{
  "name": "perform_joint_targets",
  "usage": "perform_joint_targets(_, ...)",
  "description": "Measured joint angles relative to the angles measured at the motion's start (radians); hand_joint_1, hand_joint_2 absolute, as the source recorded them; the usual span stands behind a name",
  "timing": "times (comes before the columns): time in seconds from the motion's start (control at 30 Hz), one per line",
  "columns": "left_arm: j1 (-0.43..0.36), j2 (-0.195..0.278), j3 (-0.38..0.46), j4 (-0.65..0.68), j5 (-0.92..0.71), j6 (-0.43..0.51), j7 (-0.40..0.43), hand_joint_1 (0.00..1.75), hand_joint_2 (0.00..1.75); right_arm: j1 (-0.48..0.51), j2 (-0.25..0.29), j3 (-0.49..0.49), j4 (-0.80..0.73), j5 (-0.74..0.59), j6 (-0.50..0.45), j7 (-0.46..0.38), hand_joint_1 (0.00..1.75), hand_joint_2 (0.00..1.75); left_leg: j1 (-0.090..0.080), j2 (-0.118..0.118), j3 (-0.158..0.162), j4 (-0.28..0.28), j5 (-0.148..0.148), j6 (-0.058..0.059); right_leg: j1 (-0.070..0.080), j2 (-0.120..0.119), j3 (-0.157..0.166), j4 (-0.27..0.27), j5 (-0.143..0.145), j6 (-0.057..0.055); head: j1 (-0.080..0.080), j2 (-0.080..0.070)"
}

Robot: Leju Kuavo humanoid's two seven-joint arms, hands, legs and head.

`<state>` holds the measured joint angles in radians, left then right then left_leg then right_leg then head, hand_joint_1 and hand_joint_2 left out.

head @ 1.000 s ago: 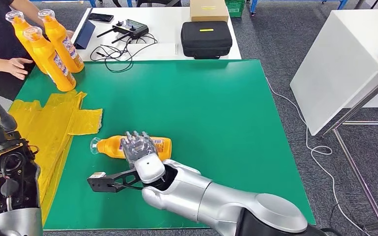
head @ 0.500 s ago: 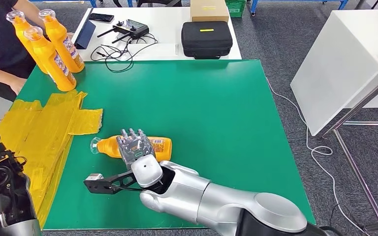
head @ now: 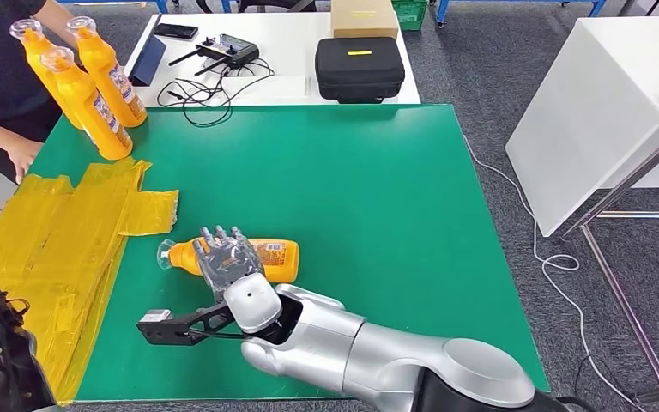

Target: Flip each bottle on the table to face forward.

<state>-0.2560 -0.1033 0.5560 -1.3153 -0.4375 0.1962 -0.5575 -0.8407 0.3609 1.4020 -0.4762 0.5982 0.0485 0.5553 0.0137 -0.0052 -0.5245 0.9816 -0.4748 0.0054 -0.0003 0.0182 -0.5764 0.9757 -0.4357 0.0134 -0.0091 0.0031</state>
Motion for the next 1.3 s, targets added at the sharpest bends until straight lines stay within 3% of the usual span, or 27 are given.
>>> perform_joint_targets(0.47, 0.073, -0.023, 0.06, -0.111, 0.008, -0.027, -0.007, 0.0, 0.0, 0.013, 0.0, 0.017, 0.006, 0.128, 0.055, 0.079, 0.0, 1.75, 0.0, 0.0, 0.0, 0.0, 0.0, 0.0, 0.0, 0.0, 0.0, 0.0, 0.0, 0.0, 0.0, 0.0)
perform_joint_targets(1.3, 0.126, -0.015, 0.056, -0.131, 0.054, -0.04, -0.015, 0.0, 0.0, 0.022, -0.003, -0.028, 0.072, 0.127, 0.039, 0.066, 0.0, 1.75, 0.0, 0.0, 0.0, 0.0, 0.0, 0.0, 0.0, 0.0, 0.0, 0.0, 0.0, 0.0, 0.0, 0.0)
